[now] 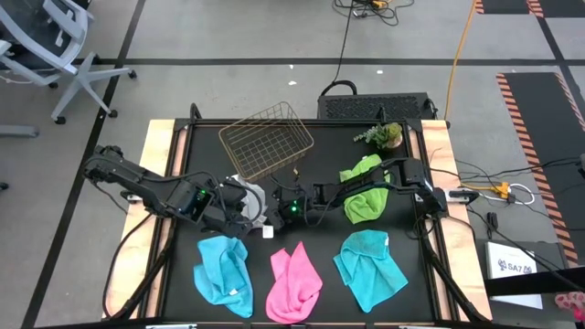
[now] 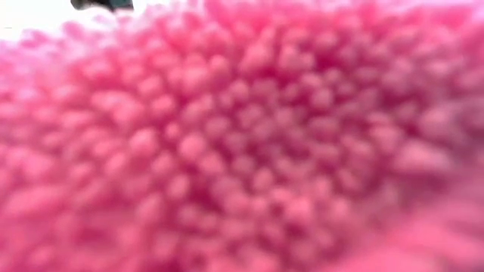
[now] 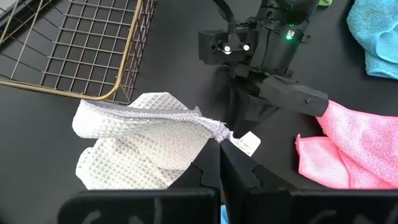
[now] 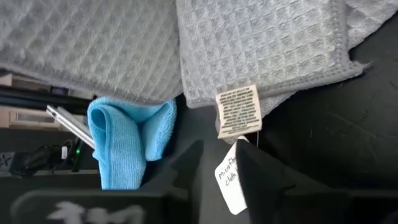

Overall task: Fold microfiber towels
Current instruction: Fold the gray microfiber cloth

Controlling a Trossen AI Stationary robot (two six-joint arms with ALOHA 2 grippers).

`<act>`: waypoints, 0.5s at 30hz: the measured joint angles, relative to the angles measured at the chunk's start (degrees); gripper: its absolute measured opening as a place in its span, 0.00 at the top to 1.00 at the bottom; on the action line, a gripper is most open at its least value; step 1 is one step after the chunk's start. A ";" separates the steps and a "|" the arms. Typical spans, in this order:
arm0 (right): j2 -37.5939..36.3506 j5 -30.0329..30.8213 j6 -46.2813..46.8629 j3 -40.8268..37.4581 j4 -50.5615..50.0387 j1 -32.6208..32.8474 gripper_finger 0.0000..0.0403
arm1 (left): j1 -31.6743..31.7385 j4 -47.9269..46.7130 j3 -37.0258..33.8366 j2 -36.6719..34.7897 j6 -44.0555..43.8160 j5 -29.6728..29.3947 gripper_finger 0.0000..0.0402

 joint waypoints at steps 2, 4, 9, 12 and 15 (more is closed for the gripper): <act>-0.01 1.08 -1.45 0.01 0.00 -0.02 0.88 | 0.00 0.00 0.00 0.00 -0.07 0.02 1.00; -0.02 1.25 -3.02 0.01 -0.09 -0.27 0.96 | 0.00 0.00 0.00 0.00 -0.05 0.02 1.00; 0.00 1.22 -4.30 0.06 0.90 -1.65 0.99 | 0.00 0.04 0.00 0.00 -0.04 0.04 1.00; 0.00 0.04 -4.33 0.06 3.81 -2.79 1.00 | 0.00 0.05 0.00 0.00 0.04 0.04 1.00; 0.00 -1.87 -4.10 0.06 4.38 -3.55 0.98 | 0.00 0.09 0.00 0.00 0.15 0.04 1.00</act>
